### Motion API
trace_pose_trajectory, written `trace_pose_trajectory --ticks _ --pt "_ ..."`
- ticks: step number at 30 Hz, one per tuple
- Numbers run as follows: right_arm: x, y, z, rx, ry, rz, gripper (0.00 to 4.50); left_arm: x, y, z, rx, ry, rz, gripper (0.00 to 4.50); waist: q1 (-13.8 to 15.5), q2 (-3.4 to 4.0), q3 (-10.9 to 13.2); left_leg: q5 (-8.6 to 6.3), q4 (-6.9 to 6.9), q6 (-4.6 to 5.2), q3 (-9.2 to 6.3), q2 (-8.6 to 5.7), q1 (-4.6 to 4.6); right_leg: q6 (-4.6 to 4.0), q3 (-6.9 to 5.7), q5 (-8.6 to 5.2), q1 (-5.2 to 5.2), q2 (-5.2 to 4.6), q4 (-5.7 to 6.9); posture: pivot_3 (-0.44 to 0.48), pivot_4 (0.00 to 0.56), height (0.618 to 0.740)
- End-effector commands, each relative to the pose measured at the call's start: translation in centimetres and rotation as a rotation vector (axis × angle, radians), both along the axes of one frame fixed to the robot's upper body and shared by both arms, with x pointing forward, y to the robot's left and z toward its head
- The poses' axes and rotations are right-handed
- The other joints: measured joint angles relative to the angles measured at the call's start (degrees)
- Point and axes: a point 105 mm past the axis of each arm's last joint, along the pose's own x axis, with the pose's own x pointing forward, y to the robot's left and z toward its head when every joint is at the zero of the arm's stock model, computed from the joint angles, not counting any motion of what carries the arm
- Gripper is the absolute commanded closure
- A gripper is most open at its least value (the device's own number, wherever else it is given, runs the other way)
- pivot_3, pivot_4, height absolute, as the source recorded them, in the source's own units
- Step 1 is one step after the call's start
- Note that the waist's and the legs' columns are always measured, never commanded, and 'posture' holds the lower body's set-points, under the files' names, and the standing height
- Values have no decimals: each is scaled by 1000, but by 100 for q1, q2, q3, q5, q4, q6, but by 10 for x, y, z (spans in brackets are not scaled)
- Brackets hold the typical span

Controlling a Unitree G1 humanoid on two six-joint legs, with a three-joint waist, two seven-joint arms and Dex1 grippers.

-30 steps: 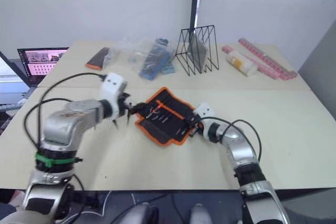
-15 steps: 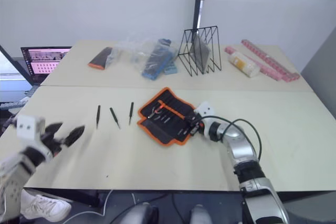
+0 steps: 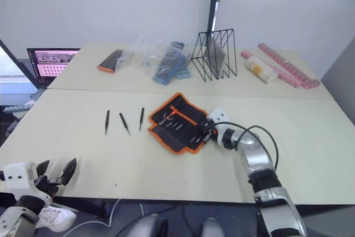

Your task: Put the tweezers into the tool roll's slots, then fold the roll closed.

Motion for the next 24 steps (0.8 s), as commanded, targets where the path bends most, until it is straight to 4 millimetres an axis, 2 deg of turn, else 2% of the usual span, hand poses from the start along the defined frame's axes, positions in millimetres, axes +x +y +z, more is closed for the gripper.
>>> trace_pose_trajectory --ticks 1,4,7,11,16,19,24 --pt "-2 -5 -13 -30 44 -14 4500 8 -1 18 32 -61 -11 13 1 0 0 0 0 0 0 0 0 0 -1 0 0 1 0 0 150 687" --pt "-2 -5 -12 -29 43 -13 4500 14 -5 27 50 -75 -34 13 -3 0 0 0 0 0 0 1 0 0 -1 0 -1 3 1 0 150 687" --pt "-3 -5 -12 -23 41 -18 4500 29 -12 39 21 -86 -61 13 5 0 0 0 0 1 0 0 0 0 -1 0 -1 3 0 0 150 687" --pt "-4 -5 -12 -21 41 -23 4500 54 -22 49 2 -58 -98 13 6 0 0 0 0 0 -1 -1 1 1 -2 1 0 4 2 0 150 687" --pt "-5 -5 -12 -19 39 -26 4500 90 -36 57 -10 -1 -27 13 2 -1 -1 1 0 2 -1 -7 2 3 -1 3 -1 5 7 0 150 687" --pt "-4 -3 -10 -12 31 -30 4500 105 -45 48 -36 55 -3 13 -1 -1 -1 1 -1 3 -1 -9 2 5 1 4 -3 5 16 0 150 687" --pt "-5 -2 -9 -14 26 -27 4500 127 -55 21 -50 137 43 13 -3 -2 -1 -1 -1 5 -1 -11 2 4 4 5 -9 3 47 0 150 687"
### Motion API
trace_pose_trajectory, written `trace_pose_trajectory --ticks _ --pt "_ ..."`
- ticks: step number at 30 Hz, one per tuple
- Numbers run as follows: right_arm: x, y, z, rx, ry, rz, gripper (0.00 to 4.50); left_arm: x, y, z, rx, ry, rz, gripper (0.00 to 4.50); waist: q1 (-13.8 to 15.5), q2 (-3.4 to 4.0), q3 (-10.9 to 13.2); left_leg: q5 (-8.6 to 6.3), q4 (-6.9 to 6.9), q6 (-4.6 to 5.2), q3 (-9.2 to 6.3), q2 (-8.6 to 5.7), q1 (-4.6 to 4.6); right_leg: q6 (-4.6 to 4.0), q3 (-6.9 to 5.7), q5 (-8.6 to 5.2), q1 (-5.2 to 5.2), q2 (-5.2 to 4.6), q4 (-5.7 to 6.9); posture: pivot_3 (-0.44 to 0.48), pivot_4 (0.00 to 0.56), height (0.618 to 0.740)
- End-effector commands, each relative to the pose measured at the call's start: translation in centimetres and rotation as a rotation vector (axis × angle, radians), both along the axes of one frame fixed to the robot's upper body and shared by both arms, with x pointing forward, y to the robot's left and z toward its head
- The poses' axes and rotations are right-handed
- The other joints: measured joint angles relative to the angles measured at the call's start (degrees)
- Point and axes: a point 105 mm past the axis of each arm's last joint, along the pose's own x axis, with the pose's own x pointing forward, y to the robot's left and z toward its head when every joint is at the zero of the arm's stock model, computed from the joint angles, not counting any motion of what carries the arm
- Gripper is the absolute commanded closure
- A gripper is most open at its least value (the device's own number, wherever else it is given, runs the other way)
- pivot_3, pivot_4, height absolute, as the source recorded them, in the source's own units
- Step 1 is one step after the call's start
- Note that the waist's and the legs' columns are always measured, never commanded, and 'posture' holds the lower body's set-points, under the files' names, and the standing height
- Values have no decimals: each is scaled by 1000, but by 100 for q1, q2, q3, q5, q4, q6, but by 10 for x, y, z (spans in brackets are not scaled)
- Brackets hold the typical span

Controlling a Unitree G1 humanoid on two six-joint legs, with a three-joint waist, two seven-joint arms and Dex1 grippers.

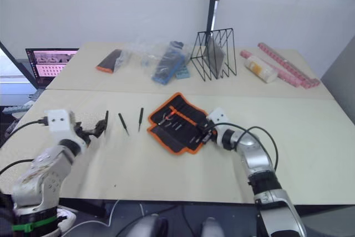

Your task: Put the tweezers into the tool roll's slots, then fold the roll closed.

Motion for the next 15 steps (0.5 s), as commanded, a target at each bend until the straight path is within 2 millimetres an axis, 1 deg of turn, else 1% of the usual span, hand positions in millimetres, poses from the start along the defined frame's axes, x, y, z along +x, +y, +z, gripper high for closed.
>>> trace_pose_trajectory --ticks 1,5,9,10,13,14,15 --pt "-1 -4 -10 -22 36 -23 4500 12 -3 -9 20 22 34 13 0 0 0 0 0 0 0 0 0 0 -1 0 0 0 0 0 150 687" --pt "1 -6 -8 -24 30 -28 4500 28 -17 -25 9 39 -6 13 24 2 -1 2 1 -5 0 0 3 0 -3 0 0 -1 2 0 150 687" --pt "1 -5 -7 -29 27 -21 4500 35 -22 -35 -3 48 -9 13 38 11 -6 4 5 -9 -1 -1 7 0 -3 0 5 -4 0 0 150 687" --pt "1 -6 -6 -29 26 -21 4500 35 -25 -35 -10 44 -24 561 37 16 -9 4 5 -9 -1 -1 7 1 -3 0 6 -4 0 0 150 687" --pt "1 -8 -6 -33 25 -25 4500 30 -30 -36 -19 42 -46 1425 38 19 -10 4 5 -9 -1 -3 7 1 -3 0 5 -6 2 0 150 687" --pt "1 -9 -6 -34 25 -26 4500 28 -30 -37 -18 44 -45 1812 37 19 -10 3 5 -8 -1 -4 6 1 -3 0 6 -7 2 0 150 687" --pt "0 -9 -6 -35 25 -28 4500 25 -29 -38 -15 47 -41 2079 37 19 -10 3 5 -6 -1 -6 6 1 -2 0 5 -9 1 0 150 687"
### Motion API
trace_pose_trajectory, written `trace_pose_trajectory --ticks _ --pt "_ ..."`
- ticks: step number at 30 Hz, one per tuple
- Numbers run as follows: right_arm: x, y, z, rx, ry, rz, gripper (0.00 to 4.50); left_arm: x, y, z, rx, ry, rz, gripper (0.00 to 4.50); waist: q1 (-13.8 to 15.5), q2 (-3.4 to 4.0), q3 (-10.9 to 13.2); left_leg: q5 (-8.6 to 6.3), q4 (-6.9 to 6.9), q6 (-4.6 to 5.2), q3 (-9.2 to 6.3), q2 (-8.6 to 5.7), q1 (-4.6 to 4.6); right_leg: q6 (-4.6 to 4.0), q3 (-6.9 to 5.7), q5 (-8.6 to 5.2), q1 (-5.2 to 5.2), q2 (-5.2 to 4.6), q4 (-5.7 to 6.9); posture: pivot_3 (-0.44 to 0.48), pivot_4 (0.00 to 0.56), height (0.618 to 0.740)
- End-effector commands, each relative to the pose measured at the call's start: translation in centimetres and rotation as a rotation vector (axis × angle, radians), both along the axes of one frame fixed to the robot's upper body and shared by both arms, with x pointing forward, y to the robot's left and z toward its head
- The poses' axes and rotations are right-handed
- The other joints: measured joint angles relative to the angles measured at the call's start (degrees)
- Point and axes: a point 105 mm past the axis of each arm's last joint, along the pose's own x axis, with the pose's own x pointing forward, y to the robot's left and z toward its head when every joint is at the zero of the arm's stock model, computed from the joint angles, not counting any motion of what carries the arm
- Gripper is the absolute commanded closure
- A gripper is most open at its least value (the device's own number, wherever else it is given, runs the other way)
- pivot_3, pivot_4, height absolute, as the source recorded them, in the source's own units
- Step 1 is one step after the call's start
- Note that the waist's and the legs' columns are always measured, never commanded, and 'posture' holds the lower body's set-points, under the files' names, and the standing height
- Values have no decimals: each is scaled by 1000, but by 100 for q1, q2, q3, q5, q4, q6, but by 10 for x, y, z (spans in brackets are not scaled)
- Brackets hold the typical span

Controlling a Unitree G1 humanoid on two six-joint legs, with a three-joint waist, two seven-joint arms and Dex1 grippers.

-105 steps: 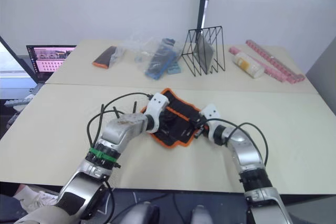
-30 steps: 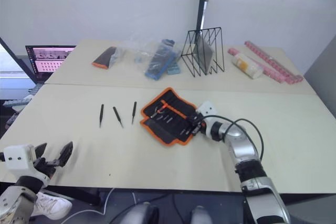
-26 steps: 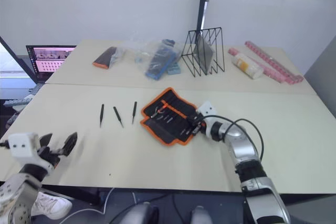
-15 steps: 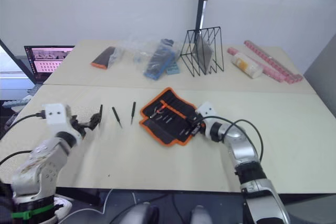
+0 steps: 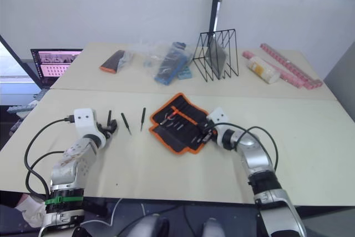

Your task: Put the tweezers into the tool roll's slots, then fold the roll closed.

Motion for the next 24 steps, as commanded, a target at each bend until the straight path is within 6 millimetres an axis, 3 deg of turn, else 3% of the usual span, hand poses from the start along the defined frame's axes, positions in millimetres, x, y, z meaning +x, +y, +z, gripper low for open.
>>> trace_pose_trajectory --ticks 1,7,9,13,17,24 --pt "-1 -7 -5 -19 27 -19 4500 -9 -12 -17 -26 57 -44 2425 0 0 0 -1 0 2 0 -1 0 1 1 1 0 -1 0 0 150 687" --pt "-1 -4 -7 -20 33 -15 4500 -8 -9 -14 -3 30 -20 4440 16 0 0 -3 0 4 -1 -1 0 2 0 1 0 -1 -1 0 150 687" --pt "1 -5 -5 -16 26 -23 4500 -5 -6 -9 16 12 -11 4479 20 0 0 -3 0 4 -1 -1 0 2 -1 1 1 -1 -3 0 150 687" --pt "4 -8 8 -6 -3 -33 4500 -6 21 13 23 -64 47 4479 8 0 1 -1 0 1 -1 0 -1 2 -2 1 -1 0 -2 0 150 687" --pt "7 -13 17 26 -26 -59 4500 -6 26 30 11 -96 21 4479 -15 -3 3 0 0 1 -1 0 -16 2 -3 1 -11 1 -2 0 150 687" --pt "4 -14 19 36 -36 -54 4500 3 -11 67 74 -123 -216 4479 -12 -8 9 -1 1 4 -4 -3 -39 2 -1 2 -39 1 2 0 150 687"
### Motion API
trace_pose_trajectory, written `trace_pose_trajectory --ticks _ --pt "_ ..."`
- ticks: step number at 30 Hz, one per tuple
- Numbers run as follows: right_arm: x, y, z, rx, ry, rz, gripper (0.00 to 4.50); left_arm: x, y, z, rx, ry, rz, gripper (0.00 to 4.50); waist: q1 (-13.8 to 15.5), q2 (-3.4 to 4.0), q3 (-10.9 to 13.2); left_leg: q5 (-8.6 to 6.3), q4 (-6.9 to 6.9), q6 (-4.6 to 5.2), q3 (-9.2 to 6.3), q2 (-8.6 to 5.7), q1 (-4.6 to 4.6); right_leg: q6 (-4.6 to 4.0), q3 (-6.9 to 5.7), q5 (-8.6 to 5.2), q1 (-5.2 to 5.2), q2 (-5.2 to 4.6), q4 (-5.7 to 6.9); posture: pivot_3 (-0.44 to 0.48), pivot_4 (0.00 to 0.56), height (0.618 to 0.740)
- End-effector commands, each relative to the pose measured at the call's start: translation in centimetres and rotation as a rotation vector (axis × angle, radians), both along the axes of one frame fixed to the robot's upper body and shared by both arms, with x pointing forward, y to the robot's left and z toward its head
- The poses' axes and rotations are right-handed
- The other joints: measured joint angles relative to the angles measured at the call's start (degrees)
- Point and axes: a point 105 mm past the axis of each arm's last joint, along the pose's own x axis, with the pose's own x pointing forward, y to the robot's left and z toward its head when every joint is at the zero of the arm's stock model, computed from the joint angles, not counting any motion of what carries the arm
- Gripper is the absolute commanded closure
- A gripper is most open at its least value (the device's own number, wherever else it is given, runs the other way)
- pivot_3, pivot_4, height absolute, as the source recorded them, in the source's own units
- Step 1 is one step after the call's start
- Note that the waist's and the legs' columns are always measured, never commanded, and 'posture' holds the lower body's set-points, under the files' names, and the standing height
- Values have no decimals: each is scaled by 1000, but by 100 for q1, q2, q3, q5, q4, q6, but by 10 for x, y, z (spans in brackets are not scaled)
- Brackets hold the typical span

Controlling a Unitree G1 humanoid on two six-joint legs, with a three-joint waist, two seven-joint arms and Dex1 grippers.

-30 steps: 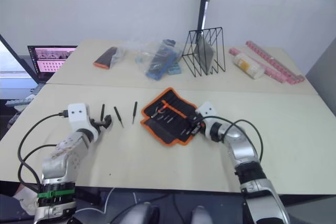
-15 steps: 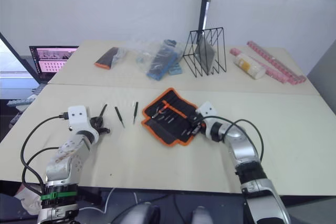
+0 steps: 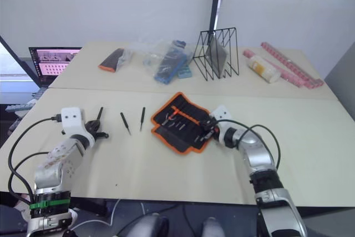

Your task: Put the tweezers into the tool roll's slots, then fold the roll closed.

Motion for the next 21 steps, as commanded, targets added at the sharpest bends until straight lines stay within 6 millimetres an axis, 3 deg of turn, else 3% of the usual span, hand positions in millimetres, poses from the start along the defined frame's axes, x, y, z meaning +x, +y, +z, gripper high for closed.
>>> trace_pose_trajectory --ticks 1,5,9,15,21 --pt "0 -6 11 5 -40 -12 4500 5 -27 37 21 -89 -136 4479 -12 0 0 0 0 0 0 0 -5 0 1 0 -1 0 1 0 150 687" --pt "-3 -4 21 44 -68 -1 4500 6 -51 51 46 -70 -266 4479 -44 0 1 27 -2 41 3 1 -17 -1 8 1 -6 1 25 0 150 687" --pt "-3 -6 25 35 -72 2 4500 4 -75 49 85 8 -388 4479 -91 -1 1 32 -2 39 8 1 -51 -3 15 1 -53 2 39 0 150 687" --pt "-4 -5 16 -16 -39 45 4500 -3 -125 53 109 44 -576 4479 -114 -2 4 33 0 38 7 0 -60 -3 14 2 -57 3 38 0 150 687" --pt "-5 -4 6 -29 -10 54 4500 -15 -147 51 95 107 -689 4479 -140 -2 4 33 -1 38 7 1 -60 -3 14 2 -57 3 38 0 150 687"
